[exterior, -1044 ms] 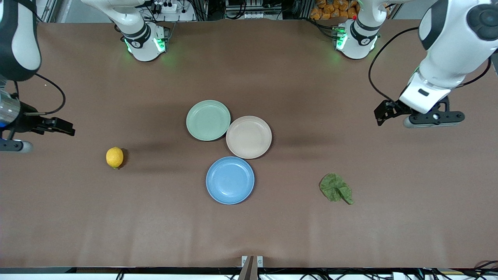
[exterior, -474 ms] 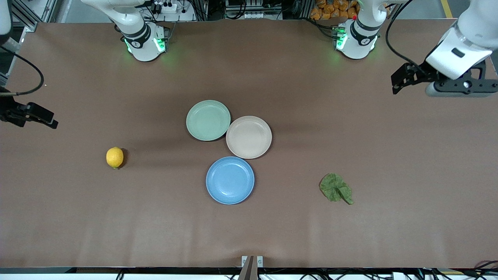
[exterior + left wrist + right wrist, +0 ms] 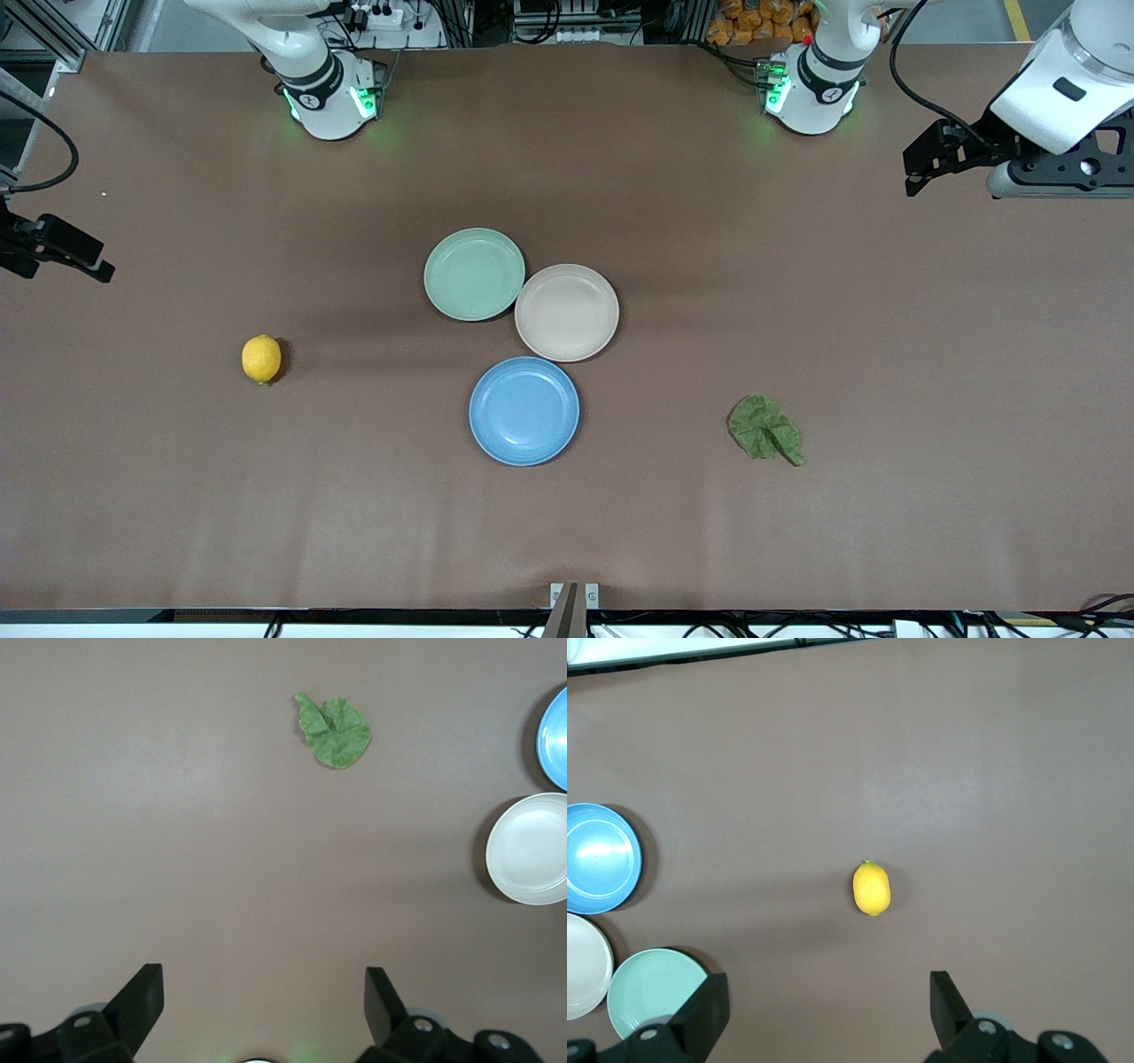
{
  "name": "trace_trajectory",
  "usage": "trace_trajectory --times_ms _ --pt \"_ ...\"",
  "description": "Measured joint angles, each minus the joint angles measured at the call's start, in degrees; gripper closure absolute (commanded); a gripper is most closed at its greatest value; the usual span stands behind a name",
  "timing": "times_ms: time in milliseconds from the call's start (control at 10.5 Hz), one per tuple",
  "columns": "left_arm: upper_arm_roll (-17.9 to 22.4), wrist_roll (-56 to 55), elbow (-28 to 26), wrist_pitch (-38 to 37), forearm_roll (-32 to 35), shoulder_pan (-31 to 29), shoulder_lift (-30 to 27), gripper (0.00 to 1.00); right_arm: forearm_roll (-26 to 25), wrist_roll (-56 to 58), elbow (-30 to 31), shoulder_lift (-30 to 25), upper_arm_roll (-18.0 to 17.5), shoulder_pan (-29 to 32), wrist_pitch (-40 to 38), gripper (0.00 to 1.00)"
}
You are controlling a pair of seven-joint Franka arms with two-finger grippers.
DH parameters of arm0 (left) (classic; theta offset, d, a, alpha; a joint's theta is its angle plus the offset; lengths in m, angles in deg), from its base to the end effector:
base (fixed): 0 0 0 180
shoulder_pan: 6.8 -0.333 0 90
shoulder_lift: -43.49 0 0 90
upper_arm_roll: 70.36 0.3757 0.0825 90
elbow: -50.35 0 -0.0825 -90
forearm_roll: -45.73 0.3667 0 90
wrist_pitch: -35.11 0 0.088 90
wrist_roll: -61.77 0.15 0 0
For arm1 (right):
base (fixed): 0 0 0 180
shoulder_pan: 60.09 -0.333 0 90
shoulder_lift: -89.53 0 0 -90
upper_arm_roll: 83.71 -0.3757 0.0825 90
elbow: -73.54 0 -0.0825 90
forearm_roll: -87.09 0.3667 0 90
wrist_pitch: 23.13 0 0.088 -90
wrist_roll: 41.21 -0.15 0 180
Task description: Pick lemon and lettuce from blue and beige plates
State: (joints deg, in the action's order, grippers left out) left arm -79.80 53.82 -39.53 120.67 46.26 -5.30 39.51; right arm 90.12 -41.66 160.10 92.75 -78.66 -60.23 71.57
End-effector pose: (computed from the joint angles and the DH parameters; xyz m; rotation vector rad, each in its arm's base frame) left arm 0.4939 -0.0977 0.6710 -3.1191 0.0797 0.0053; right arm 0.5690 -0.0397 0.6458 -3.0906 0.1473 -0.1360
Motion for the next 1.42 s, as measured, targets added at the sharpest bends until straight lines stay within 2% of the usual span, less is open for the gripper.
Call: trace_trajectory --times_ms 854,1423 --pt "0.0 0.0 0.0 0.0 0.0 0.0 0.0 0.00 -0.4 -0.1 -1.3 0.0 0.0 0.0 -2.6 0.00" --pt "0.0 0.0 0.0 0.0 0.0 0.0 0.0 0.00 -0.7 -0.1 -1.3 0.0 -0.5 0.0 -7.3 0.00"
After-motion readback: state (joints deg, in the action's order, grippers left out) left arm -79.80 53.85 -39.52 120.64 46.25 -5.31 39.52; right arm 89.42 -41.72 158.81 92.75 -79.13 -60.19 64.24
